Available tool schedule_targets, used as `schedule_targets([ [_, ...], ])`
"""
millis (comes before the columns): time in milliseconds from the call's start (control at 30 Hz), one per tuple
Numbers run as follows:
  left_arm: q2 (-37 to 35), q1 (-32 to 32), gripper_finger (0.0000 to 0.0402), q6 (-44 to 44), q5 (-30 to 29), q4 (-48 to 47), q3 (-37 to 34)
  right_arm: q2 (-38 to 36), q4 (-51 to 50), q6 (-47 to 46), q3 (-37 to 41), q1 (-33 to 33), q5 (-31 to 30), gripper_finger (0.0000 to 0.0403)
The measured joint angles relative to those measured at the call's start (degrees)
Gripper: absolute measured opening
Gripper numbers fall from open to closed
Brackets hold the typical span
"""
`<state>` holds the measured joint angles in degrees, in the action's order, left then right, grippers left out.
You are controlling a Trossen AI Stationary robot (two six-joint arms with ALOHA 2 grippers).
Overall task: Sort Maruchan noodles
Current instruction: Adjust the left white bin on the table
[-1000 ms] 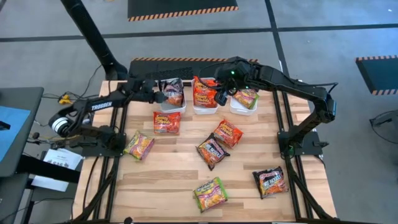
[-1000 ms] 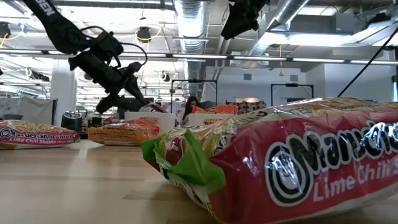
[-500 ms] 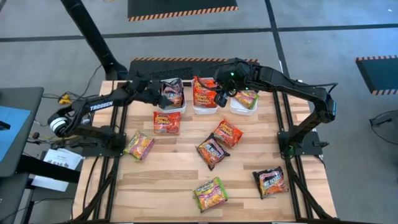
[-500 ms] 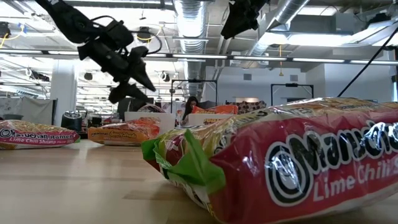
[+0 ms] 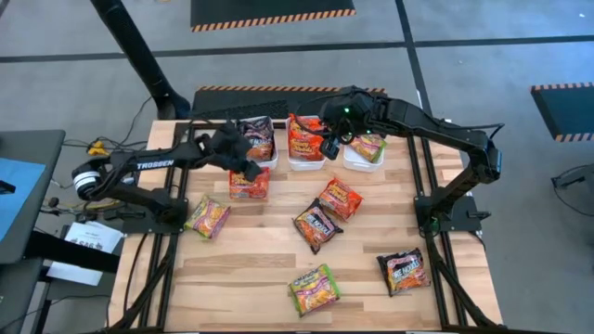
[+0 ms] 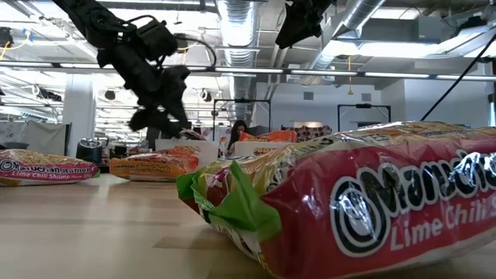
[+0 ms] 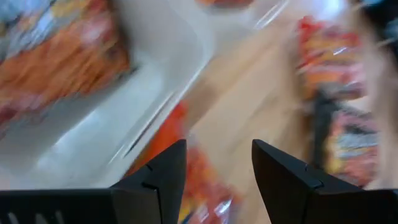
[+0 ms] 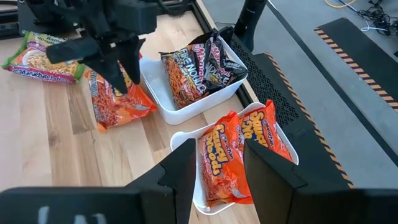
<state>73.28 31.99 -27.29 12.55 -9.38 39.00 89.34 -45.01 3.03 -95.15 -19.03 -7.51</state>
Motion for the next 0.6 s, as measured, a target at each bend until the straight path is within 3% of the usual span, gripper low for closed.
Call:
schedule_targets([
  [133, 0.33, 0.24, 0.0167, 0.95, -3.92, -2.82, 0.0, 0.0, 0.0, 0.0, 0.0, 0.0, 0.0, 0.0157],
  [600, 1.66, 4.68, 0.0167, 1.58, -6.26, -4.47, 0.13, 0.0, 0.0, -0.01, -0.02, 0.0, 0.0, 0.0157],
])
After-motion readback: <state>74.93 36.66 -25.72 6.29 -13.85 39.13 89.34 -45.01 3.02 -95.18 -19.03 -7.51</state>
